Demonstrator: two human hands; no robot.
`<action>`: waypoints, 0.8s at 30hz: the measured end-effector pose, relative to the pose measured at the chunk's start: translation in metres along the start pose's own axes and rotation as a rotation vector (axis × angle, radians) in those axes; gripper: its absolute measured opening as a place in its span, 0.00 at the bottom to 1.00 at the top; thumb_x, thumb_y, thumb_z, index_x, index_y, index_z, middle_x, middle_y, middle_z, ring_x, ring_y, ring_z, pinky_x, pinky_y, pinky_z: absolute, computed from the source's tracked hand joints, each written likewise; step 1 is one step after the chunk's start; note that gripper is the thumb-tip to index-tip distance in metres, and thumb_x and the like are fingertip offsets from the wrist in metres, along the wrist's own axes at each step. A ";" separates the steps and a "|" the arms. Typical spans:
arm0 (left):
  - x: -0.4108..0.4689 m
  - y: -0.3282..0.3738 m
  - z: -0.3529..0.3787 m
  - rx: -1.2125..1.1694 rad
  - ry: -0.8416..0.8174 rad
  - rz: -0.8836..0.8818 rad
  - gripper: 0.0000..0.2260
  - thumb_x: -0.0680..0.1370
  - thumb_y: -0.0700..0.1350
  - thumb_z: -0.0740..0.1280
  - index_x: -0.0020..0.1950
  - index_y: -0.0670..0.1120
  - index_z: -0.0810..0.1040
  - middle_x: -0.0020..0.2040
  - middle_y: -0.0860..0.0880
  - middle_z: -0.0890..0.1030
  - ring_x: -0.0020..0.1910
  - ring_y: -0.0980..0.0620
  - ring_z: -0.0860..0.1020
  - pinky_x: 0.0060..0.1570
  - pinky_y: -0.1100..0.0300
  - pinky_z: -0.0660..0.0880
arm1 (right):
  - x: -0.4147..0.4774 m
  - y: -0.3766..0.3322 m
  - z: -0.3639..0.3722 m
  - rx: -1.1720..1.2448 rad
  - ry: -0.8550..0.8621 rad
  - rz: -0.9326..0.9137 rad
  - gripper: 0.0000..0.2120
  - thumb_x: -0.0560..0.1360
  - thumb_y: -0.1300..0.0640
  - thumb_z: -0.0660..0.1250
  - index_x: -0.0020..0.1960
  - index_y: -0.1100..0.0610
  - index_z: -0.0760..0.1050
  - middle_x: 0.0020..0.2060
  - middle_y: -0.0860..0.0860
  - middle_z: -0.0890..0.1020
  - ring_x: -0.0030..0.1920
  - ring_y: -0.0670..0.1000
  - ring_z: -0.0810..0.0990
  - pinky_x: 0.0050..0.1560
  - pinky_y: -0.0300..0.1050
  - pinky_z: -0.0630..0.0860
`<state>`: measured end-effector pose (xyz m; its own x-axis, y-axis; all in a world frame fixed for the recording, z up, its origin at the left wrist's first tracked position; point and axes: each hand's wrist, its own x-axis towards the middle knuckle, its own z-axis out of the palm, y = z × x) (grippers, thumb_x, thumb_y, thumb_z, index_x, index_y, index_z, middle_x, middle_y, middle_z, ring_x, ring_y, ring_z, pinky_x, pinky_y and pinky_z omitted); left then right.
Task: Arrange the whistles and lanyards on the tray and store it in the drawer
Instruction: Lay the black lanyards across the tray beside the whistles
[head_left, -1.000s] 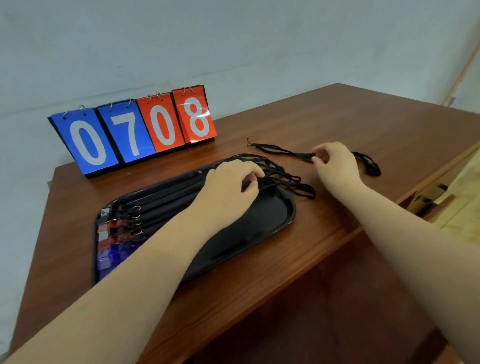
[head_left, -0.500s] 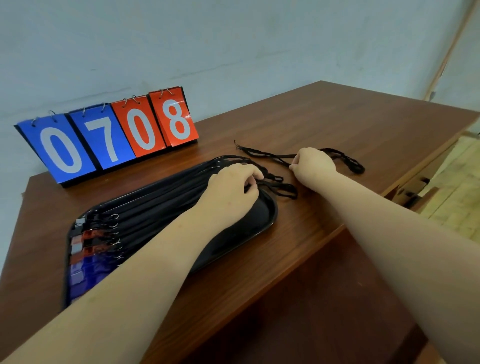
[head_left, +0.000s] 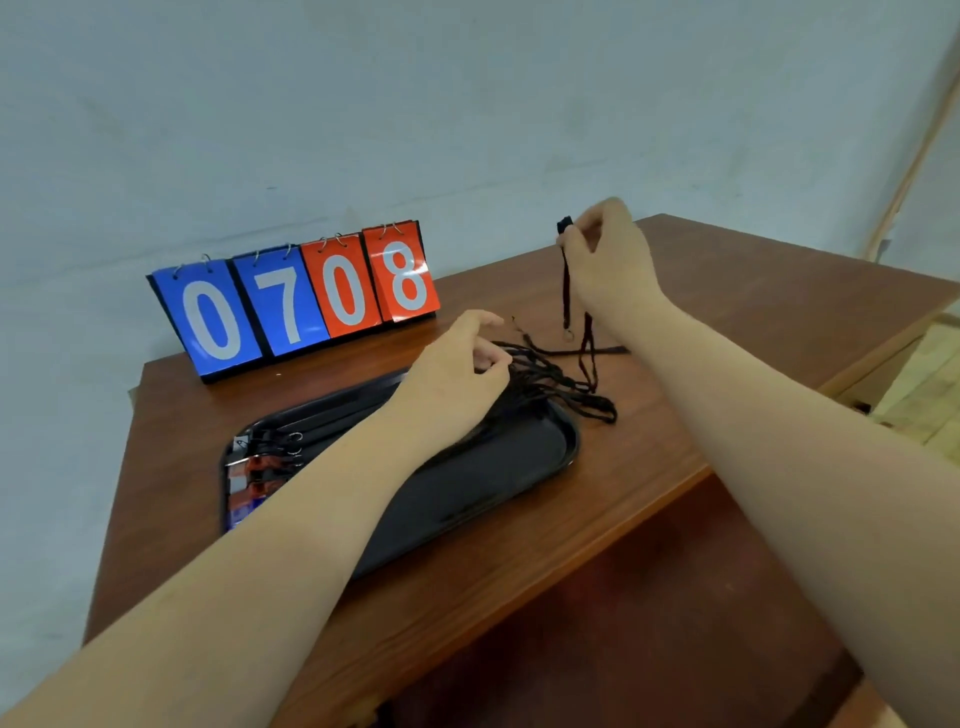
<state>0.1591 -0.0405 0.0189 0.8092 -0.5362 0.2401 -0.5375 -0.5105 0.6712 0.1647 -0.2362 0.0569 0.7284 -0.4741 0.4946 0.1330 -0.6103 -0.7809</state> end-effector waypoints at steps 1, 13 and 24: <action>-0.001 0.000 -0.004 -0.014 0.014 -0.007 0.21 0.80 0.44 0.65 0.72 0.53 0.66 0.57 0.57 0.80 0.58 0.58 0.76 0.57 0.62 0.72 | -0.001 -0.013 -0.002 0.045 0.020 -0.029 0.07 0.80 0.57 0.60 0.55 0.59 0.71 0.44 0.48 0.78 0.40 0.44 0.75 0.37 0.35 0.72; -0.024 0.029 -0.086 -0.361 0.296 0.041 0.11 0.81 0.44 0.65 0.63 0.52 0.72 0.56 0.48 0.82 0.55 0.53 0.80 0.57 0.54 0.76 | -0.043 -0.135 0.012 -0.144 -0.469 -0.536 0.04 0.77 0.58 0.67 0.49 0.58 0.78 0.43 0.53 0.81 0.33 0.35 0.72 0.37 0.29 0.68; -0.109 -0.022 -0.145 -0.284 0.256 -0.053 0.13 0.83 0.49 0.62 0.48 0.43 0.81 0.31 0.47 0.65 0.30 0.52 0.64 0.31 0.63 0.70 | -0.065 -0.117 0.016 -0.215 -0.512 -0.468 0.05 0.79 0.51 0.67 0.50 0.50 0.80 0.44 0.40 0.78 0.44 0.37 0.75 0.45 0.29 0.67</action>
<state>0.1173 0.1266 0.0795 0.8867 -0.3101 0.3429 -0.4348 -0.3072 0.8465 0.1121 -0.1238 0.1104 0.8581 0.1917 0.4763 0.4109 -0.8126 -0.4134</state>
